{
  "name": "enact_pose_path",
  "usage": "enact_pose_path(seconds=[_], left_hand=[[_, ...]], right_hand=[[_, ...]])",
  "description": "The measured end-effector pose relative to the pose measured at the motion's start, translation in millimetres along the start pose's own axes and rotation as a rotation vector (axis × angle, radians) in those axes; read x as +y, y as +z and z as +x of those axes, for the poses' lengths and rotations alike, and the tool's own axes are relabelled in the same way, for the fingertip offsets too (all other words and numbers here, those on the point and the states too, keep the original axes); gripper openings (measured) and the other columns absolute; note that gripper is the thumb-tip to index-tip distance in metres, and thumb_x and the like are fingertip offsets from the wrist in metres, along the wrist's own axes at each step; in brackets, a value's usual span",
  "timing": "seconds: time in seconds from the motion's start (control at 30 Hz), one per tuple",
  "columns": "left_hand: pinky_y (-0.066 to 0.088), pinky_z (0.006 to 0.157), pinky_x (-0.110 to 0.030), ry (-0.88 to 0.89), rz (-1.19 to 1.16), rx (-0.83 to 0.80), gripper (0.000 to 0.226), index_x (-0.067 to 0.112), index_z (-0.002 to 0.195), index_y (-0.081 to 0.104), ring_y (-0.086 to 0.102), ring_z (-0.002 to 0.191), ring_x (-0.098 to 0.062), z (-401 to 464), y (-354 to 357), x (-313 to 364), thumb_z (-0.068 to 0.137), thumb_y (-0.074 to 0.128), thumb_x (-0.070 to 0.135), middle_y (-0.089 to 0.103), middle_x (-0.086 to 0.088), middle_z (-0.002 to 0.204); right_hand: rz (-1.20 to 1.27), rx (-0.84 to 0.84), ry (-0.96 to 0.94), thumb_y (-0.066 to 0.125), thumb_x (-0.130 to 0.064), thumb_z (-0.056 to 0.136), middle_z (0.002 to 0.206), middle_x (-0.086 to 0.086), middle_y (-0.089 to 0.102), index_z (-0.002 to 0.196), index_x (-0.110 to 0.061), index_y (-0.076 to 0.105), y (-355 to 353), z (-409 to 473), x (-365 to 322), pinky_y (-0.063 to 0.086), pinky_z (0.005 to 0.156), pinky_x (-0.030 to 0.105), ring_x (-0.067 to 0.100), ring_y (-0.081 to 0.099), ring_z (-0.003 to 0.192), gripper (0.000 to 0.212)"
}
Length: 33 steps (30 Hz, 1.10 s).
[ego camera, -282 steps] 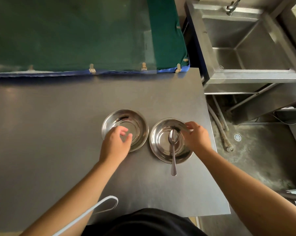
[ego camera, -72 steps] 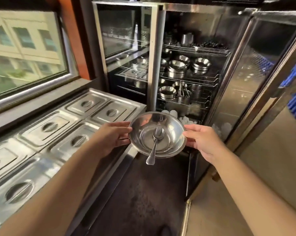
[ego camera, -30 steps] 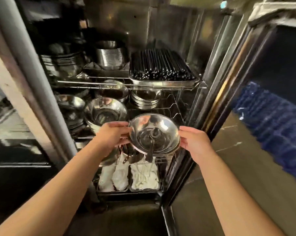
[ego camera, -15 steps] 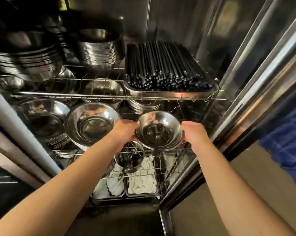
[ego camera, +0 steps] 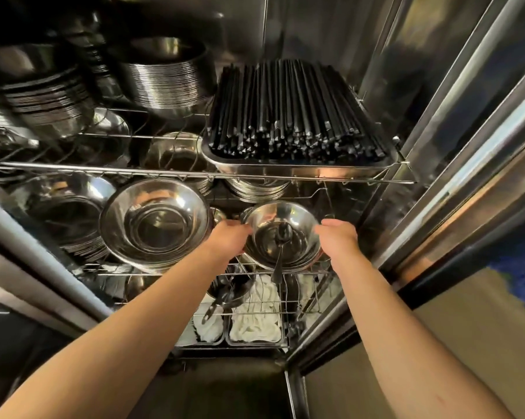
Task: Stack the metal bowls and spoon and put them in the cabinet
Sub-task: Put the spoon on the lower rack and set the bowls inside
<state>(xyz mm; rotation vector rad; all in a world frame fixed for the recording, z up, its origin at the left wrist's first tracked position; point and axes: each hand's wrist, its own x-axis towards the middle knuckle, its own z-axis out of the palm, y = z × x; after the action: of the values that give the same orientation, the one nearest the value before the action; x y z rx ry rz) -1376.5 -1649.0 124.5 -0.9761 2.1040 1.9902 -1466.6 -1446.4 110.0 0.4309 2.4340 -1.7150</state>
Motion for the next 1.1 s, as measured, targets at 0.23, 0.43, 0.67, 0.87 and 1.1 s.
enact_pose_path(seconds=[0.23,0.43,0.67,0.87,1.1], left_hand=[[0.047,0.105,-0.046,0.005,-0.017,-0.047,0.052,0.004,0.136,0.053,0.06,0.115,-0.027,11.4,-0.6,-9.4,0.088,0.064,0.022,0.063,-0.014,0.127],[0.047,0.106,-0.044,0.029,-0.09,-0.065,0.055,0.013,0.141,0.049,0.062,0.112,-0.024,17.8,-1.1,-17.2,0.089,0.066,0.02,0.062,-0.009,0.125],[0.046,0.107,-0.04,0.044,-0.122,-0.111,0.058,0.014,0.143,0.046,0.059,0.116,-0.023,20.8,0.5,-22.0,0.09,0.066,0.022,0.059,-0.012,0.133],[0.038,0.113,-0.042,0.148,0.111,-0.078,0.065,0.019,0.152,0.037,0.05,0.133,-0.025,11.7,-3.8,-30.7,0.093,0.063,0.031,0.047,-0.005,0.152],[0.039,0.112,-0.039,0.448,0.548,-0.042,0.071,0.02,0.154,0.031,0.047,0.135,-0.02,-16.5,-16.2,-56.3,0.093,0.062,0.039,0.045,-0.003,0.153]], right_hand=[[-0.108,-0.002,-0.024,0.067,-0.014,0.091,0.131,0.008,0.067,0.137,-0.013,0.062,5.2,5.8,4.0,0.048,0.083,0.03,0.025,0.064,0.103,0.046],[-0.225,-0.008,-0.08,0.065,-0.021,0.093,0.133,0.004,0.063,0.139,-0.018,0.059,3.3,1.3,6.0,0.04,0.067,0.024,0.02,0.06,0.102,0.047],[-0.398,-0.018,-0.139,0.065,-0.029,0.095,0.148,0.01,0.051,0.151,-0.014,0.043,1.2,-8.3,2.1,0.048,0.086,0.033,0.032,0.057,0.124,0.062],[-0.555,-0.03,-0.358,0.064,-0.024,0.095,0.136,0.007,0.05,0.14,-0.019,0.053,2.7,-23.8,-2.6,0.052,0.094,0.046,0.03,0.047,0.127,0.047],[-0.752,-0.172,-0.566,0.061,-0.03,0.096,0.119,0.006,0.07,0.131,-0.015,0.064,23.2,-48.0,-5.5,0.052,0.087,0.04,0.027,0.059,0.114,0.038]])
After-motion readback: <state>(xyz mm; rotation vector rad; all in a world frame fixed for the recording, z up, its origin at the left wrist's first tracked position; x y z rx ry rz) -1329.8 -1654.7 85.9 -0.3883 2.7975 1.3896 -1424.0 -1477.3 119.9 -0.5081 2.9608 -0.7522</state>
